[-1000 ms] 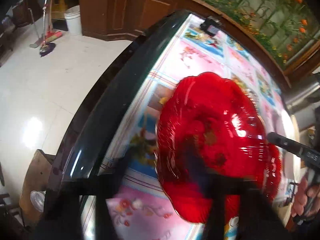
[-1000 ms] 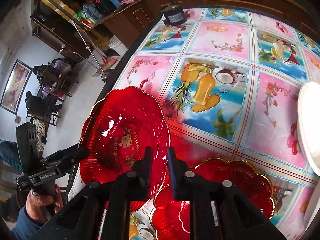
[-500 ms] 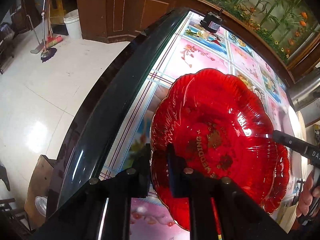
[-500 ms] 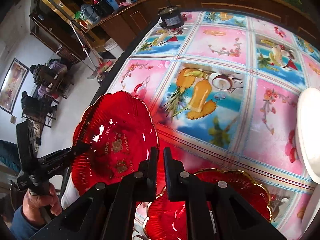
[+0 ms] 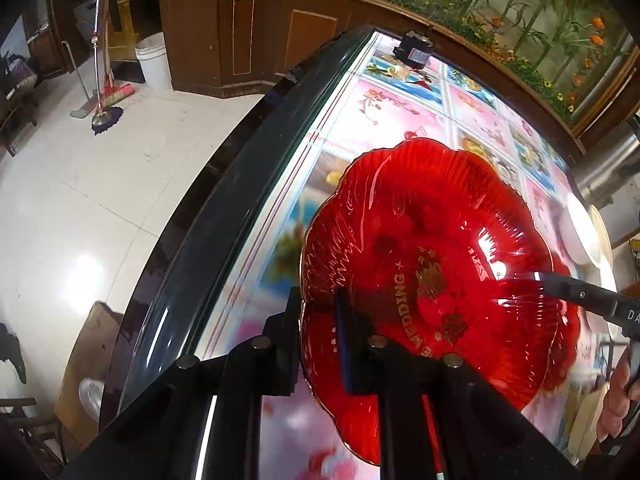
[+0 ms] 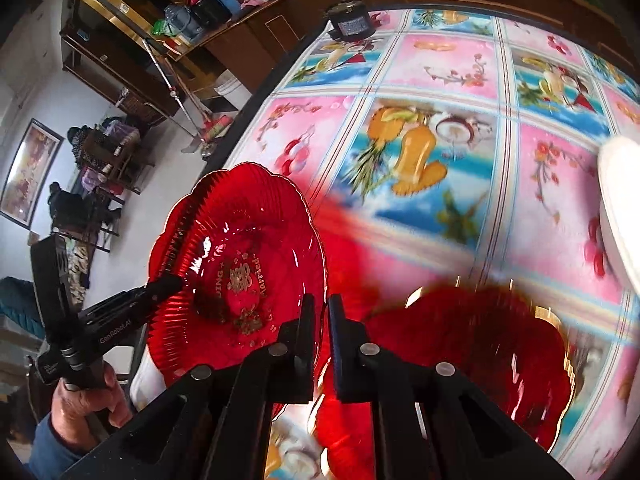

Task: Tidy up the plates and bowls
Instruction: 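Carry the large red plate with the left gripper and lower it onto the table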

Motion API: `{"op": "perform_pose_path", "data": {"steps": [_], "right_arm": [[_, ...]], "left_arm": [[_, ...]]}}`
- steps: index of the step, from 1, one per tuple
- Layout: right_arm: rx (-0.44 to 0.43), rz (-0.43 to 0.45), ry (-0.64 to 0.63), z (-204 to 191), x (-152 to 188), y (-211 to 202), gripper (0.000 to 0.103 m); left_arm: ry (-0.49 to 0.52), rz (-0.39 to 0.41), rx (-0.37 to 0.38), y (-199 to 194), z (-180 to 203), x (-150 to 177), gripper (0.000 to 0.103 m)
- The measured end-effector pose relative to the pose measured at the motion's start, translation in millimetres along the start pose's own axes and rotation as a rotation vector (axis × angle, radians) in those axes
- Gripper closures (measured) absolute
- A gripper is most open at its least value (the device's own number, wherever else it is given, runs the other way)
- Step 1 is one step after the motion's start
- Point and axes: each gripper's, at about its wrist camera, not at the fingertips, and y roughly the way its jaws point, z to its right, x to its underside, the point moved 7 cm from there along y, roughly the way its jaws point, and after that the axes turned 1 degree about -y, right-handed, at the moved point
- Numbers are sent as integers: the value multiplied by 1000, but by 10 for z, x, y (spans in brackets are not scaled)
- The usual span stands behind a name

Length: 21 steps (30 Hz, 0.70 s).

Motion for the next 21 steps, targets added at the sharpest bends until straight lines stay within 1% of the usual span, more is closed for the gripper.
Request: {"op": "perform_pose_path", "data": {"steps": [3,8,10,12,13,16,18,21], "right_arm": [[-26,-10,-6,-92,218,-118,95],[-79,-31,11,-214,732,-306,95],[-86,-50,23,-210,987,-350,95],[-85,-62,28,-182,1192,-380,95],[-87,-70,39,-153,1333,-403,95],[-88,-81,67,-81,1585,-452,95],[-84,-82,81,-38,1685,-470,95],[-73,-80,67,-9,1786,-478,95]], "left_arm": [[0,1,0,-190,-15,274,89],[10,-2,-19,-429,5,806,89],[13,-11,-16,-484,36,1030,89],[29,-18,-20,-514,81,1187,89],[36,-16,-23,-526,104,1231,89],[64,-11,-25,-560,206,1357,89],[74,-10,-31,-550,240,1406,89],[84,-3,-39,-527,275,1442,89]]}}
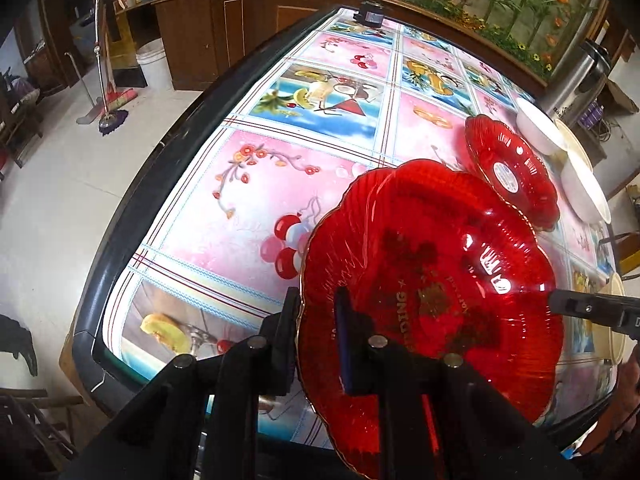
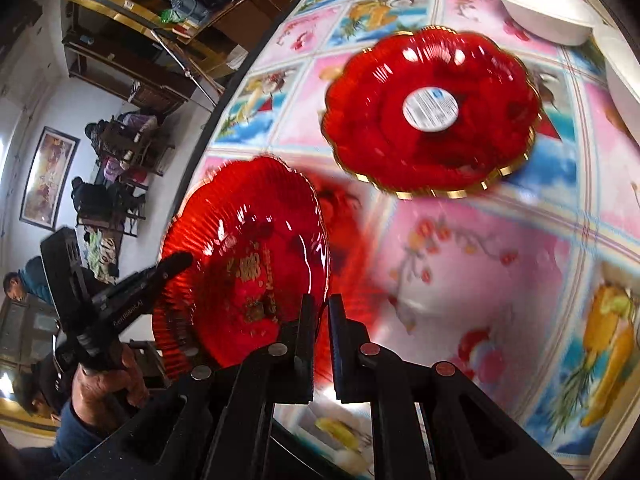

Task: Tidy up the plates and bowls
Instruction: 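Carry the large red plate with the left gripper and lower it onto the table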

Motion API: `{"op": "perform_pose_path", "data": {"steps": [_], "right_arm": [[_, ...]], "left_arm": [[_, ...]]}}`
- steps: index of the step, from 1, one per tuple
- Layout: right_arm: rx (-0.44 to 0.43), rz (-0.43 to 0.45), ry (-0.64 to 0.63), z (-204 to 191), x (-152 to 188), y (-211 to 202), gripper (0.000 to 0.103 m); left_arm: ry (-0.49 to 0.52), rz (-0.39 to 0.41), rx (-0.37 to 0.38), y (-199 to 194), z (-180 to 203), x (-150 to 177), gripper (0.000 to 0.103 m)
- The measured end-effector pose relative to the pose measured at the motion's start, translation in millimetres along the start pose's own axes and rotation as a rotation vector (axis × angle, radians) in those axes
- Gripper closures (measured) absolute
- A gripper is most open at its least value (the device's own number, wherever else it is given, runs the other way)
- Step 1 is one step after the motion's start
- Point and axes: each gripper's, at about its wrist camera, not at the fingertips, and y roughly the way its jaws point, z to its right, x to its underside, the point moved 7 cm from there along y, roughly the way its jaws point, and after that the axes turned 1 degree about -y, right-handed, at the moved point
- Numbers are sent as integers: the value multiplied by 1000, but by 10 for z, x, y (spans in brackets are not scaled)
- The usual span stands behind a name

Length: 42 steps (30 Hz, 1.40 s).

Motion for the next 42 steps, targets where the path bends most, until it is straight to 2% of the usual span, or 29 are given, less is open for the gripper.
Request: {"op": "perform_pose_path", "data": {"steps": [4,5,6,8,17,26,30,42], "right_arm": [[14,21,-19,32,41,-75,93],[20,28,-18,39,48,-108,93],[15,34,-15,44,65,-143,93],[-9,45,-19,30,73,-217,93],[-44,109,-14,82,36,-500,93],[-72,111,54,304,45,-577,93],[-77,116,54,332,9,-599,93],[-66,132,71,477,-34,-713,93]], "left_arm": [[11,9,-9,10,76,53,85],[12,11,-12,4,90,74,78],[11,11,-10,-5,98,90,67],[2,24,-14,-53,92,107,55],[-50,52,-23,-314,55,172,51],[-37,73,-33,-564,162,152,47],[-26,77,-22,-654,247,110,42],[44,59,56,-755,663,-57,42]]}}
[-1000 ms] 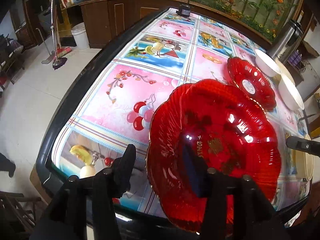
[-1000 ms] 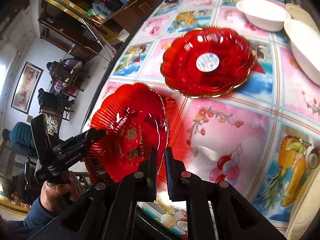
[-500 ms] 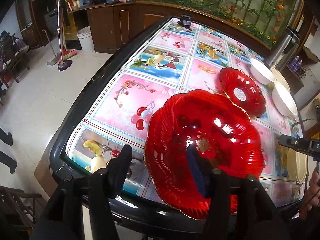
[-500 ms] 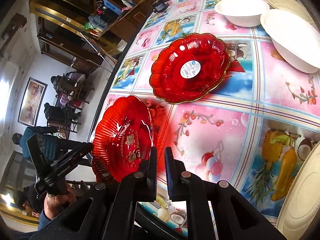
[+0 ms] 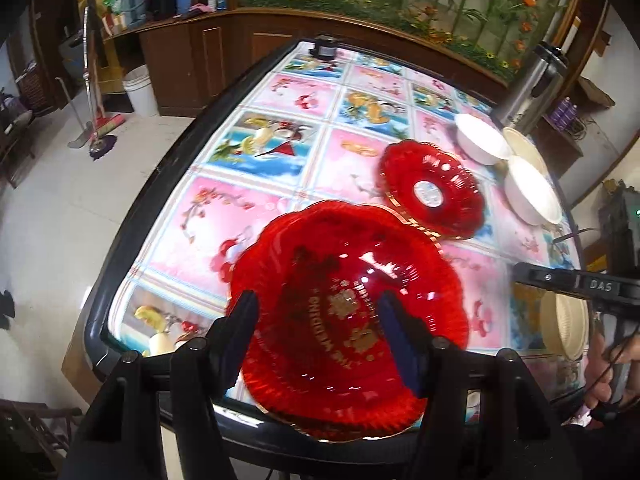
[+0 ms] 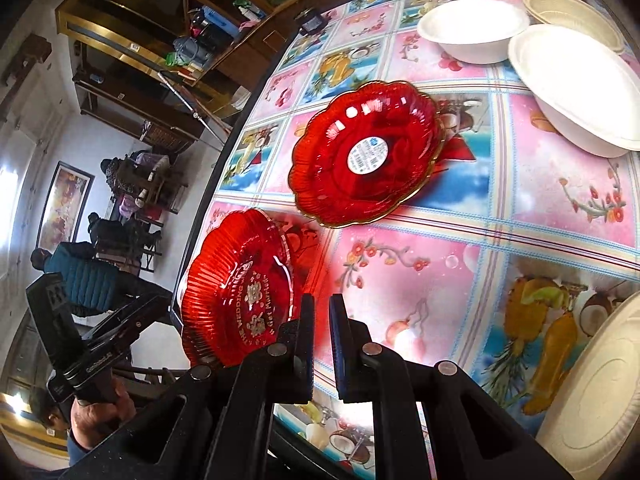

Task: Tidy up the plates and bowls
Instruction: 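Carry the large red plate with the left gripper and lower it onto the table, then release the large plate and grasp the small red plate's rim with the left gripper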

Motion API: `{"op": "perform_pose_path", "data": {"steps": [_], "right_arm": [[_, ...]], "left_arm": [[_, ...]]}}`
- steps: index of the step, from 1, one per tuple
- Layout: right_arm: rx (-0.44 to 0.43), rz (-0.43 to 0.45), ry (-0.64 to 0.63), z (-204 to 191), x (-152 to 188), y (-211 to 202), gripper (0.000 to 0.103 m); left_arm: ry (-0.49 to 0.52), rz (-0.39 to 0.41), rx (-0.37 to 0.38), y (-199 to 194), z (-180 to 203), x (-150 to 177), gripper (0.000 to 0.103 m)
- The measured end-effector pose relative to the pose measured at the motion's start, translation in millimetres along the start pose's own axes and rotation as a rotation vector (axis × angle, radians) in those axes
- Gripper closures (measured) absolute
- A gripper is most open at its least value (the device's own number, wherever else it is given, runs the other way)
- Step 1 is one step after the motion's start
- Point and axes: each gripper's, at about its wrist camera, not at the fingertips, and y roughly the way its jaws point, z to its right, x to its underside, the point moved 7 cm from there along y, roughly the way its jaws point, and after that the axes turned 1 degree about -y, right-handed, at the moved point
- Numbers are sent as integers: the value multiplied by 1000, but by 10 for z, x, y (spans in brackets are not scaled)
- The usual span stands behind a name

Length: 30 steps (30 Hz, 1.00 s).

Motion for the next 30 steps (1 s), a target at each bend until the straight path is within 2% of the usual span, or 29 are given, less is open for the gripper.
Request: {"op": "perform_pose_path", "data": {"steps": [12,18,23,26,27,28,30], "right_arm": [[43,41,69,303,-7,-274,93],[79,73,78,432,-114,-434,93],[95,98,74,463,-274,-543,92],[106,96,62,453,-379,-548,86],[111,95,57,453,-427,-538,81],[118,89,54,458,-475,-514,72],[120,90,64,487,-572,-461,65]], "left_arm": [[94,-38,92,153,544,-262,41],[122,-65,104,345,739,-523,41],[108,-94,112,564,800,-734,41],[115,-109,95,735,807,-866,41],[107,-120,84,813,797,-909,41],[101,-128,83,885,792,-948,41],[85,-149,75,1036,760,-1029,41]]}}
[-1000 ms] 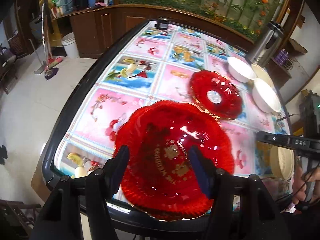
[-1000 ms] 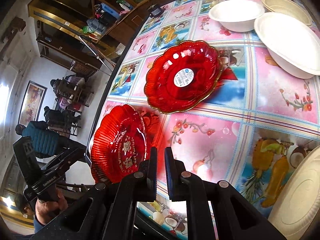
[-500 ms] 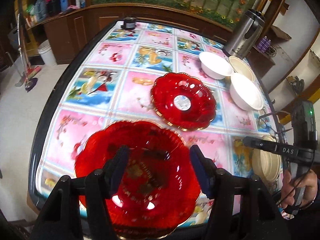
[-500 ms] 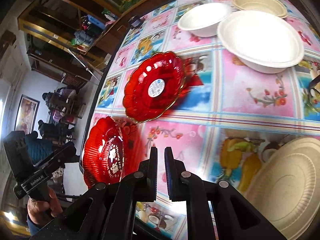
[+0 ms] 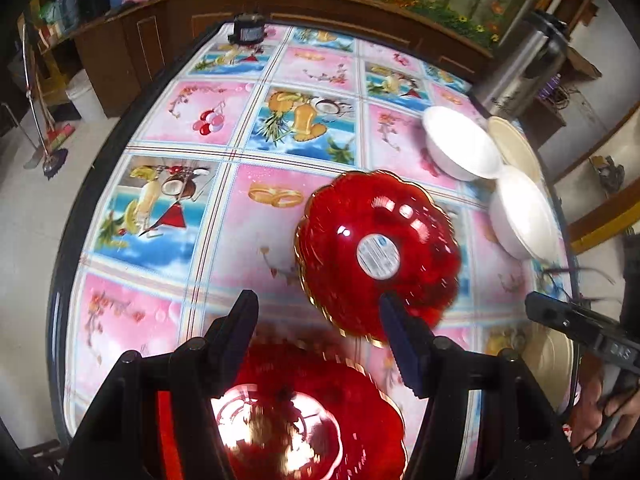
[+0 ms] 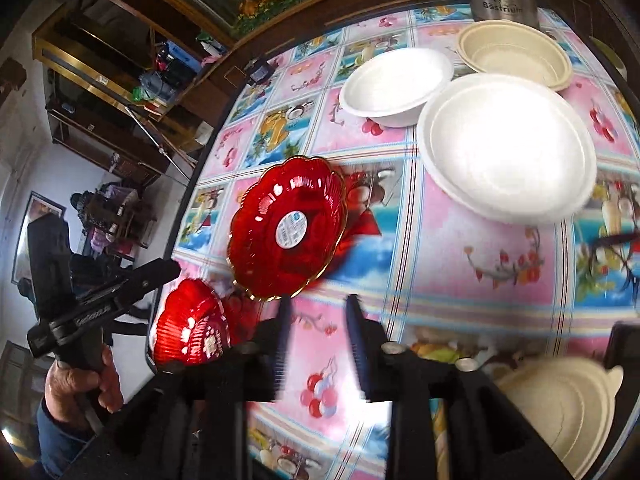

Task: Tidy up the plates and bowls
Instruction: 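Release the large plate and grasp the small red plate's rim with the left gripper, then lift the small red plate and lower it onto the large red plate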

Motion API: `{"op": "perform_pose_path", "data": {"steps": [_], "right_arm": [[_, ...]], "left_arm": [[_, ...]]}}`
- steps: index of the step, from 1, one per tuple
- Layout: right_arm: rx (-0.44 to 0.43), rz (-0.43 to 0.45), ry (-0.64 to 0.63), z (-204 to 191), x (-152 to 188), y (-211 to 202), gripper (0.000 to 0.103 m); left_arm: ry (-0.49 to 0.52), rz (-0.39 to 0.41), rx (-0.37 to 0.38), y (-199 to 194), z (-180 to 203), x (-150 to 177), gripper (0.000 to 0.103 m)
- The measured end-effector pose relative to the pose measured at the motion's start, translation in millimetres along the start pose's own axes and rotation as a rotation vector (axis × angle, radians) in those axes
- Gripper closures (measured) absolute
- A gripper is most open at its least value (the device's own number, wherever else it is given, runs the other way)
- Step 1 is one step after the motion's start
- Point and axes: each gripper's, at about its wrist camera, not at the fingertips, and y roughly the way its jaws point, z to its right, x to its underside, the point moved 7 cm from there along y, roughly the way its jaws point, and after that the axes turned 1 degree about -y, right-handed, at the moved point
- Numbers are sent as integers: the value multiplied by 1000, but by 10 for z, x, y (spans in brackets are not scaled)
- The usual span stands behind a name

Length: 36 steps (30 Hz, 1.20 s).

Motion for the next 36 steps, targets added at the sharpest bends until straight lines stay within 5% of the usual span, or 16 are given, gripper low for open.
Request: {"op": "perform_pose_path", "data": {"steps": [13,21,25,36], "right_arm": [[59,-58,35,170,-293,552,65],[67,-76,56,230,-337,791,66],[61,-72,50,206,-339,836,92],[54,-31,10,113,-336,675,94]], "left_arm": [[-72,-90,23,648,-189,-271,42],[-52,-134,62,885,-120,-256,83],[-12,-118,51,851,-21,-208,84],[-10,-76,40,679,27,-193,84]]}}
